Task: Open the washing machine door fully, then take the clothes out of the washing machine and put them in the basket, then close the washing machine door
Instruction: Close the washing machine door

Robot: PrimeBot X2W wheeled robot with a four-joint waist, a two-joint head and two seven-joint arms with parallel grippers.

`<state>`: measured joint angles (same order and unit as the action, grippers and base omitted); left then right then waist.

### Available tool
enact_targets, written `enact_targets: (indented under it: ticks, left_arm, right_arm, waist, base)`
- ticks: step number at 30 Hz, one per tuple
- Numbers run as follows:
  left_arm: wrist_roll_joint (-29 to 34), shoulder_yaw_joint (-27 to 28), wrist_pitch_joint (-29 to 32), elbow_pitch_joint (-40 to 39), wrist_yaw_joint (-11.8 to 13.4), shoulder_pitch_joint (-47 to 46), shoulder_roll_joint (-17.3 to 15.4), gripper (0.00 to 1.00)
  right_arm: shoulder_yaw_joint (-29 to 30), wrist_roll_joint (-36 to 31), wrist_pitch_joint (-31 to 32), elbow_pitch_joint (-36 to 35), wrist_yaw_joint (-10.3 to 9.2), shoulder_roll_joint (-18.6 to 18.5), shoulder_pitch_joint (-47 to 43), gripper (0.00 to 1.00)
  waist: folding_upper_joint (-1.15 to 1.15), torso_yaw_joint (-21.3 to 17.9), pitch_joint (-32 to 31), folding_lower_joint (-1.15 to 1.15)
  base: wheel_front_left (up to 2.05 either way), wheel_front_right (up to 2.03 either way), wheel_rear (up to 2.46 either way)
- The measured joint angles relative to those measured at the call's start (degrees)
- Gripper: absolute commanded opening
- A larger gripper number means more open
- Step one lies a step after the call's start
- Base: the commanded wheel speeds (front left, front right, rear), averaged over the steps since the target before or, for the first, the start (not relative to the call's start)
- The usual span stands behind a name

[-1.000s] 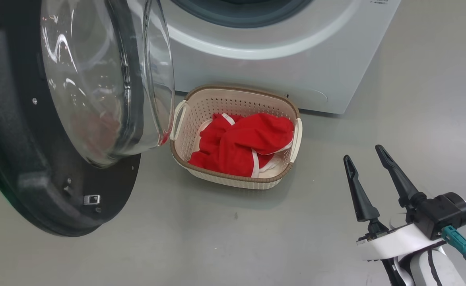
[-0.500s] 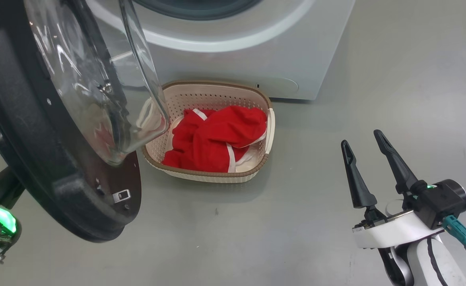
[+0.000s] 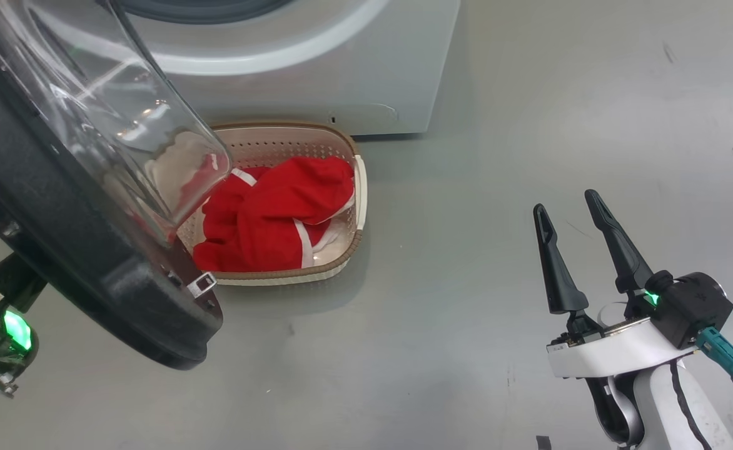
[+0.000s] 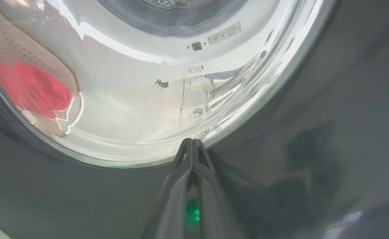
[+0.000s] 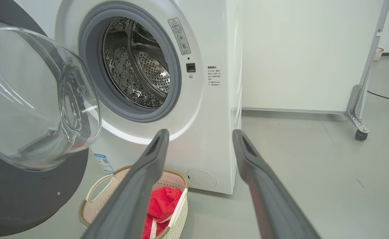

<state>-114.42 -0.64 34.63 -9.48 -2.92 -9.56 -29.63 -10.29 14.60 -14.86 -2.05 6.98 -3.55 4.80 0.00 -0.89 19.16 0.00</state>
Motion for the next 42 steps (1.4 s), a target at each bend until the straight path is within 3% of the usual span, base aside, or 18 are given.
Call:
enact_targets:
  ticks: [23, 42]
  left_arm:
    - [2.07, -0.80, -3.02, 0.08, 5.22, -11.08, 0.41, 0.00]
    - [2.68, -1.25, -4.20, 4.52, 6.94, -22.51, 0.24, 0.00]
  right_arm:
    - [-0.33, 3.01, 0.00, 0.74, 0.01, 0.79, 2.83, 1.00]
    - [-0.90, 6.57, 0.00, 0.68, 0.01, 1.05, 5.60, 1.00]
  waist:
    - [0.00, -13.09, 4.90, 0.00]
    - [0.00, -18.72, 9.50, 0.00]
  base:
    - [0.00, 0.00, 0.00]
    - [0.00, 0.00, 0.00]
